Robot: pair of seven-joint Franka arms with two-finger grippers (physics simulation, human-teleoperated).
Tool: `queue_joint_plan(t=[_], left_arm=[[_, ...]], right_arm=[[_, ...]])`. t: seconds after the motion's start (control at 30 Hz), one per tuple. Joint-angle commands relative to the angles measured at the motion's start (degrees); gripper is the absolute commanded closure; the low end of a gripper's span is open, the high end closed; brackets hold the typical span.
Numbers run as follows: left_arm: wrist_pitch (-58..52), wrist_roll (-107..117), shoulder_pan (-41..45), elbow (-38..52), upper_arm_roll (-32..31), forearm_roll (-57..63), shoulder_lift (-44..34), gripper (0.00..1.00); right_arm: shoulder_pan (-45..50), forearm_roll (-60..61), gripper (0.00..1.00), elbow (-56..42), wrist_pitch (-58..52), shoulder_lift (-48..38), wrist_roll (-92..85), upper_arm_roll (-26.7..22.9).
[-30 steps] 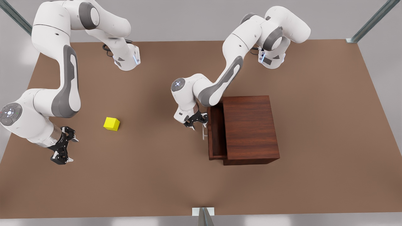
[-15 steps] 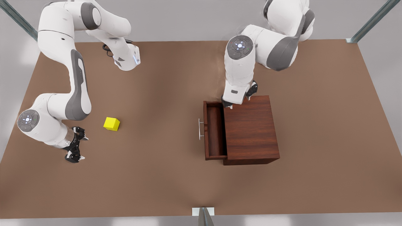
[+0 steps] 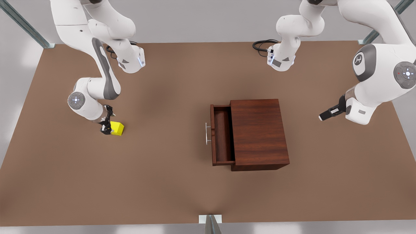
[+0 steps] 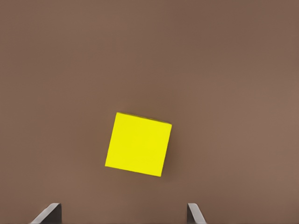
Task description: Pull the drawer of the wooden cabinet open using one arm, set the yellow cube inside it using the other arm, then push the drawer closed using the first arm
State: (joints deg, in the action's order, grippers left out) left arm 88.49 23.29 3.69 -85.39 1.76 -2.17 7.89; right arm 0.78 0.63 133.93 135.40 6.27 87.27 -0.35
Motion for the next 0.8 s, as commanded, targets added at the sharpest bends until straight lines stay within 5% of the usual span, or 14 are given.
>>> queue_joint_plan(t=[0.0,0.47,0.53,0.77], left_arm=[[0.2,-27.2,0.0,0.1,0.0,1.2,0.0,0.00],[-10.6,-22.2,-2.2,2.0,0.7,-4.2,-1.1,0.00],[1.0,-24.3,-2.1,3.0,0.4,-3.0,2.6,0.00],[-3.8,-25.8,-2.5,4.5,0.0,-1.1,4.8,0.00]], right_arm=[[-0.4,-0.1,0.00,0.4,5.7,1.3,1.1,0.0],[-1.7,-0.1,0.00,0.1,14.9,8.8,2.3,-0.4],[-2.9,-0.4,0.00,1.1,13.7,6.7,2.3,-0.5],[-2.9,-1.9,0.00,3.8,14.4,6.4,2.1,-0.5]])
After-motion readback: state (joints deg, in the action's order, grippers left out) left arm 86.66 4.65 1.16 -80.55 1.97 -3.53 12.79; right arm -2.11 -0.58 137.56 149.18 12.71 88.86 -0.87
